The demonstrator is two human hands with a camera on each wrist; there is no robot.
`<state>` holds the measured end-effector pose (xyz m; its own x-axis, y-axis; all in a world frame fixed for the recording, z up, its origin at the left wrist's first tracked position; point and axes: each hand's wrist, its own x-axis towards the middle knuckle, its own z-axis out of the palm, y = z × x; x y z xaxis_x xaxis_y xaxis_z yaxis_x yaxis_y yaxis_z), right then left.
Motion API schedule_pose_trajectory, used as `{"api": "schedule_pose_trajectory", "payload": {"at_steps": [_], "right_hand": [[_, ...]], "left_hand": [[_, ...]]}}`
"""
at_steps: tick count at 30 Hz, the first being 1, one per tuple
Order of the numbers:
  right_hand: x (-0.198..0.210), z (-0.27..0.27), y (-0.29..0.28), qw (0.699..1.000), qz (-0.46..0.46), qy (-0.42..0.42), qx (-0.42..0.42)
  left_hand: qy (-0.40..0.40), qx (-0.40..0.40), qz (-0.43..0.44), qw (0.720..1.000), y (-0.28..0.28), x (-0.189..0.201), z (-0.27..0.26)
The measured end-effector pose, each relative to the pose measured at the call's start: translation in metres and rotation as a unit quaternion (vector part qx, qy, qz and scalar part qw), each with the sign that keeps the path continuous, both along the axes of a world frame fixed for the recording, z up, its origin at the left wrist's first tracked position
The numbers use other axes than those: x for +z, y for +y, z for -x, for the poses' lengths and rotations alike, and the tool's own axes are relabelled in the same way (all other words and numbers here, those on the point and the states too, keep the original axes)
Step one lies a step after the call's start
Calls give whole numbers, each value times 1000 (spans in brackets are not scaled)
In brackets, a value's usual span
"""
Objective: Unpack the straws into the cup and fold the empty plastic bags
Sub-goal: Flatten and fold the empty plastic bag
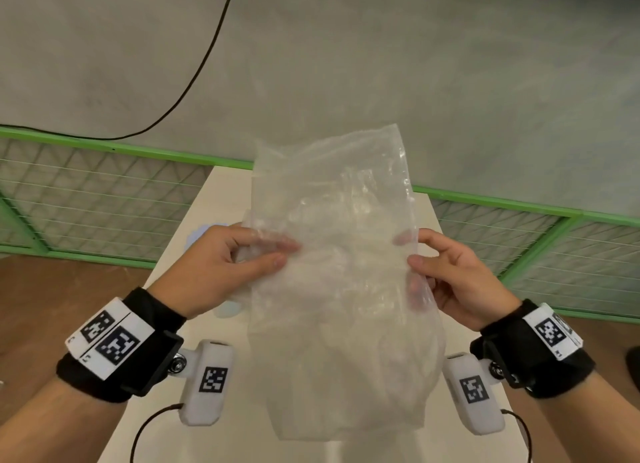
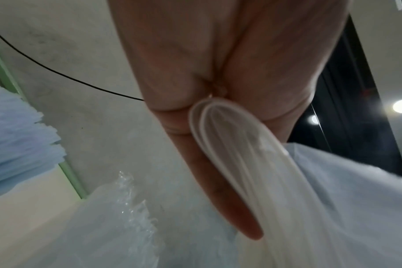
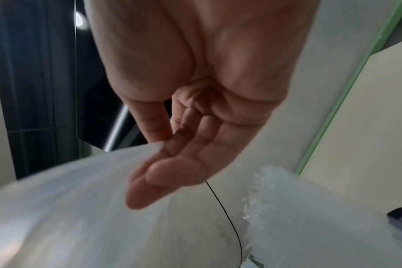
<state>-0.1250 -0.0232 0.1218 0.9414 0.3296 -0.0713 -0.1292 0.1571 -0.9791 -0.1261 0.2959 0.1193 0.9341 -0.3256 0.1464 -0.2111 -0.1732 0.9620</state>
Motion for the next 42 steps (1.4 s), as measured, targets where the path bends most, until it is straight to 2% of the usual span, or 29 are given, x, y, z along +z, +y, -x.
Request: {"api": "schedule_pose_trajectory", "payload": {"at_steps": [4,8,11,15,16,18,21,26,30,33,36,39,42], "right_hand": [[1,-2,-2,998,-58,-11,-35],[1,-3,3,995,-69,1,-78],[5,-7,0,995,-95,14,-9],[6,-9,-7,999,-22,-35,31],[5,-10,-10,998,-32,-45,33],[6,-8,-16,995,-74,-64,29],[17,-4,-19,990,-96,-102,-23],[22,-1,-4,988,-30,-125,-87],[24,-3,-5,995,-11,-100,0],[23,-2,-10,991,20,-117,54],[24,-1,-8,991,41,-126,-7],[22,3,-6,985,46,-137,-93],[14,5,1,985,58,-131,-98]], "left_hand": [[9,5,47,999,2,0,-1],[0,16,132,991,-3,0,1],[-40,-9,115,992,-2,4,1],[-42,-20,85,995,6,10,1],[-27,-13,86,996,11,9,0],[38,0,142,989,22,2,0],[144,4,191,971,24,-11,11],[180,-83,176,964,-10,-24,35],[180,-100,252,945,-20,-17,33],[177,-101,231,951,-21,-10,32],[197,-84,182,960,-22,-8,30],[170,-37,188,967,-28,-5,30],[195,0,219,956,-29,-6,29]]}}
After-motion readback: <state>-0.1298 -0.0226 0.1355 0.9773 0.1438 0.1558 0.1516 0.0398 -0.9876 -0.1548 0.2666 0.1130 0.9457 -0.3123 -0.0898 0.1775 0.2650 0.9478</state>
